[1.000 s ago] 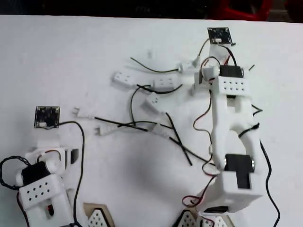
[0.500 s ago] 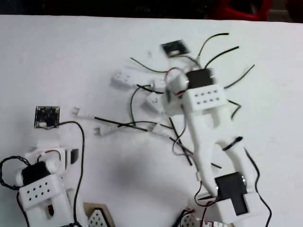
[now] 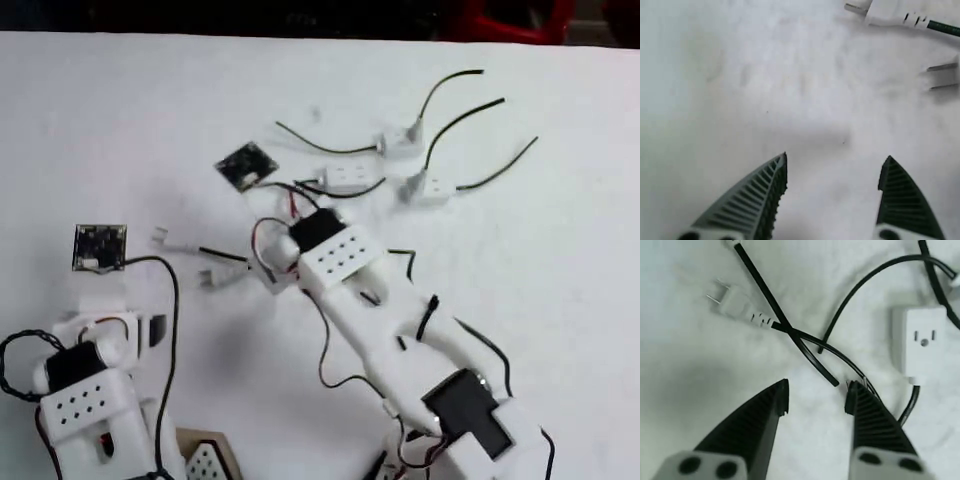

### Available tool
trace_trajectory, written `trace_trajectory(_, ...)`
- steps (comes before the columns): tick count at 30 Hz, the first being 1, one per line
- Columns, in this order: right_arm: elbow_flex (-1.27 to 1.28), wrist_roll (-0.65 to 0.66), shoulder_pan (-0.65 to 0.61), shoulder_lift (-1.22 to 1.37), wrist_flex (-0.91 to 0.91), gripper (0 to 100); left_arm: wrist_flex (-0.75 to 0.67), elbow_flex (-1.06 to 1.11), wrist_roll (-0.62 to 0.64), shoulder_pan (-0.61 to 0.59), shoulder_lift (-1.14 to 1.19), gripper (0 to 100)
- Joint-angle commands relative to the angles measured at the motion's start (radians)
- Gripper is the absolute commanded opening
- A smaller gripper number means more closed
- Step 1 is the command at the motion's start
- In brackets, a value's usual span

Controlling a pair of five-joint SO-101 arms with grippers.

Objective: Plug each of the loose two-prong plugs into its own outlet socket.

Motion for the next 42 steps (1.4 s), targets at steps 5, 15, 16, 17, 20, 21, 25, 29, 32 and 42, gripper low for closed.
trace_trajectory(5, -0.135, 0.003, -0.024, 0.222, -0.016, 29.1, -0.02, -0.003, -0.009, -0.005, -0.018, 29)
trace_trajectory(15, -0.273, 0.029, -0.018, 0.417, -0.024, 18.7, -0.02, -0.003, -0.009, -0.005, -0.018, 29)
trace_trajectory(16, -0.275, 0.061, -0.018, 0.42, -0.024, 14.2, -0.02, -0.003, -0.009, -0.005, -0.018, 29)
trace_trajectory(17, -0.275, 0.095, -0.018, 0.418, -0.024, 9.5, -0.02, -0.003, -0.009, -0.007, -0.018, 29)
trace_trajectory(20, -0.275, 0.146, 0.004, 0.417, -0.019, 1.7, -0.02, -0.003, -0.009, -0.007, -0.018, 29)
trace_trajectory(21, -0.275, 0.149, 0.015, 0.41, -0.018, 3.2, -0.02, -0.003, -0.009, -0.007, -0.018, 29)
trace_trajectory(25, -0.272, 0.15, 0.074, 0.331, 0.03, 1.9, -0.02, -0.002, -0.011, -0.007, -0.018, 29)
trace_trajectory(29, -0.27, 0.155, 0.134, 0.189, 0.125, 1.7, -0.02, -0.002, -0.011, -0.007, -0.018, 29)
trace_trajectory(32, -0.269, 0.212, 0.194, 0.071, 0.191, 1.7, -0.02, -0.002, -0.011, -0.007, -0.018, 29)
trace_trajectory(42, -0.269, 0.342, 0.45, -0.242, 0.424, 1.7, -0.02, -0.002, -0.011, -0.004, -0.018, 29)
